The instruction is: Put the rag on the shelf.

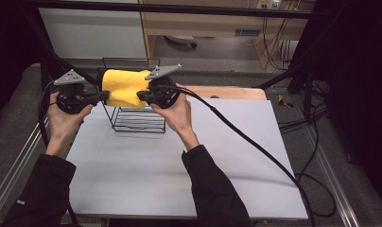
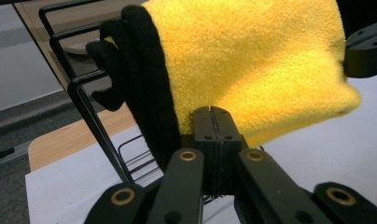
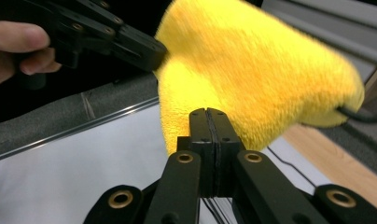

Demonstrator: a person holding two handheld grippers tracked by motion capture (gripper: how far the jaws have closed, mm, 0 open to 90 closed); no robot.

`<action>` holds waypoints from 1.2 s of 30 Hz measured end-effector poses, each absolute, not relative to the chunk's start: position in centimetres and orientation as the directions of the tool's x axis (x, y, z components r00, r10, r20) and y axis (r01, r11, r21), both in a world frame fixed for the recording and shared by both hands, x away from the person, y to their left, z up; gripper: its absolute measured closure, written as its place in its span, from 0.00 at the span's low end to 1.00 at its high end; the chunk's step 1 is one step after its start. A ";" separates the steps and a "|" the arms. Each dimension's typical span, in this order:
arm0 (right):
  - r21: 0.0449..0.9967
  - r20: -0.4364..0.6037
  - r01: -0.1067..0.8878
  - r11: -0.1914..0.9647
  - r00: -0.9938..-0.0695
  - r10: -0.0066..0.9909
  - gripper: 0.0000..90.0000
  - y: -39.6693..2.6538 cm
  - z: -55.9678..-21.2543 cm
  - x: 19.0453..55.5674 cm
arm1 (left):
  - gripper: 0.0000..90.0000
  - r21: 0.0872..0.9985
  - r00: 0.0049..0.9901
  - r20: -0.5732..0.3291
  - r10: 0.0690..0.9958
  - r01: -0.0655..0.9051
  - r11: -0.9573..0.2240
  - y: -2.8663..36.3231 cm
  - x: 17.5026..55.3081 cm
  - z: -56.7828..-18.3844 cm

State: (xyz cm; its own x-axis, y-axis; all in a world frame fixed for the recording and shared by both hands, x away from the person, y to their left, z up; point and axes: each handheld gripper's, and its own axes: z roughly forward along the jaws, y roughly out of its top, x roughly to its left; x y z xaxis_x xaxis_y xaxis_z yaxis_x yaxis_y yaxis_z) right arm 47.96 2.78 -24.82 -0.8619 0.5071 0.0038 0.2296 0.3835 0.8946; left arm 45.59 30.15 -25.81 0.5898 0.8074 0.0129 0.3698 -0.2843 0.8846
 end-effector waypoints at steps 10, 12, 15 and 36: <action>0.897 -0.019 0.233 0.377 -0.830 0.557 0.98 2.7 -26.8 49.2 | 1.00 0.892 0.578 0.009 0.816 0.363 -0.268 29.7 46.3 -26.4; 0.898 -0.023 0.226 0.378 -0.833 0.553 0.96 2.7 -26.8 49.2 | 1.00 0.894 0.579 0.006 0.815 0.362 -0.264 29.6 46.3 -26.4; 0.898 -0.033 0.216 0.383 -0.836 0.548 0.90 2.5 -26.7 48.9 | 0.99 0.895 0.585 -0.007 0.811 0.366 -0.256 29.6 46.1 -26.4; 0.933 0.058 0.273 0.233 -0.756 0.651 0.23 -8.7 -25.2 44.6 | 0.39 0.869 0.623 -0.021 0.782 0.398 -0.294 31.5 40.2 -28.8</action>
State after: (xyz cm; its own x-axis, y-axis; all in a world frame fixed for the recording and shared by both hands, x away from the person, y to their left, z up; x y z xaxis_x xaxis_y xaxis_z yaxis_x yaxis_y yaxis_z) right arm 44.62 -8.73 -25.24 -0.7564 0.6515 0.0582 0.2727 0.2332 0.9334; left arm 40.23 31.52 -28.78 0.6230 0.7819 -0.0205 0.3976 -0.2940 0.8692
